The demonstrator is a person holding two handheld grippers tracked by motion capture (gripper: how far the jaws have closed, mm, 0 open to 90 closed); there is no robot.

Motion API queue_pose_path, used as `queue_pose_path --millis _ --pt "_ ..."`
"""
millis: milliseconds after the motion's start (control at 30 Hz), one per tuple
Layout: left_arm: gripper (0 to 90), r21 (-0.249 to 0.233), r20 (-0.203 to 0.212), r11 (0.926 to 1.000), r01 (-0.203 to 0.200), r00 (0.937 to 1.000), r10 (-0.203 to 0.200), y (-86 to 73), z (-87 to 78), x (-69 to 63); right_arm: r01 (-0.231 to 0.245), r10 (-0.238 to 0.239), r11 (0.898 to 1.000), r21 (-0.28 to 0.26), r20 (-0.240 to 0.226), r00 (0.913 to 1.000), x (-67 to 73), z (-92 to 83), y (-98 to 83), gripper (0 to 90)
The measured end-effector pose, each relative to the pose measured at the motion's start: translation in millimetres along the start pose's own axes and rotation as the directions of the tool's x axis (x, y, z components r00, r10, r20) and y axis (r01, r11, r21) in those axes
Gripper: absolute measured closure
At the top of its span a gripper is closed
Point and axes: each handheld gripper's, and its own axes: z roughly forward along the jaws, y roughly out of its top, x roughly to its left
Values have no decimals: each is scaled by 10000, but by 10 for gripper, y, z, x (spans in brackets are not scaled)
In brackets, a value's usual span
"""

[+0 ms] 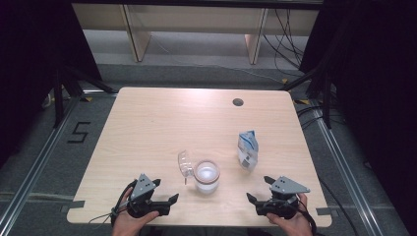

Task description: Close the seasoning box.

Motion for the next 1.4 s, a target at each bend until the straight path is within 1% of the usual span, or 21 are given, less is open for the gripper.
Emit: queue_pose_path --millis 67,133,167,233,267,300,333,400,533,600,633,667,700,900,1000,1033,1067,1133,1200,1267,1400 --pt "233 -108 -15 9999 -47 10000 47 19 -8 -4 -16 16 10000 -5 13 10000 3 -5 0 158" --pt "312 -234 -4 9996 -176 9998 176 41 -21 -5 -3 3 10000 -45 21 10000 3 -2 4 158" --pt "352 -265 -104 9996 27 9999 -30 53 -32 -12 41 -41 10000 -69 10 10000 3 1 6 158" --pt "445 -550 4 9985 41 10000 -41 91 -42 2 134 -134 9998 -130 -35 9999 5 3 0 158" --pt "482 -673 5 9977 -4 10000 4 111 -48 4 -64 64 10000 39 -74 10000 27 -10 -4 159" --pt "523 -700 -97 9975 -61 9999 55 134 -57 -6 210 -210 9997 -111 -52 9998 9 -5 -6 159" --pt "571 -850 -22 9964 -72 10000 70 153 -52 -15 109 -108 9999 -104 41 9999 11 -17 -7 159" --pt "661 -969 -102 9951 -196 9998 187 194 -57 -41 133 -135 9998 -168 -113 9998 4 -12 -5 160" --pt "802 -1086 -170 9932 -410 9991 394 272 -54 -75 212 -211 9996 -194 34 9998 12 -22 1 160" --pt "847 -1010 -63 9933 -563 9984 559 318 -40 -93 56 -56 10000 -53 -47 10000 25 -24 2 161" --pt "862 -969 -64 9928 -702 9975 699 340 -36 -95 178 -178 9998 -91 -63 9998 24 -19 3 161" --pt "876 -1068 -17 9925 -593 9982 595 352 -25 -106 127 -127 9999 -76 -71 9999 31 -22 4 161" --pt "888 -981 -67 9917 -826 9966 824 378 -27 -102 124 -124 9999 -107 -57 9999 32 -22 3 162" --pt "894 -967 41 9908 -948 9954 956 445 10 -106 242 -244 9994 -240 -74 9997 21 -4 -1 164" --pt "894 -1018 64 9908 -895 9959 906 465 19 -115 338 -340 9991 -248 -64 9994 19 5 -2 165" --pt "894 -1022 104 9904 -926 9955 942 475 24 -115 161 -162 9997 -168 -57 9999 31 0 -3 165" --pt "895 -1009 116 9903 -953 9952 970 479 26 -117 212 -212 9996 -170 13 9998 31 -3 -2 165" --pt "894 -1037 149 9901 -941 9953 961 486 41 -130 260 -263 9994 -224 -103 9996 27 5 -1 166" --pt "894 -1135 235 9903 -801 9962 833 488 59 -147 224 -227 9994 -250 -117 9997 28 2 -2 167" --pt "894 -1052 198 9891 -1027 9942 1054 504 59 -158 246 -249 9995 -213 -136 9996 25 4 -1 167" --pt "894 -1086 209 9886 -1045 9940 1074 518 68 -178 251 -251 9995 -182 38 9997 32 -7 1 168"
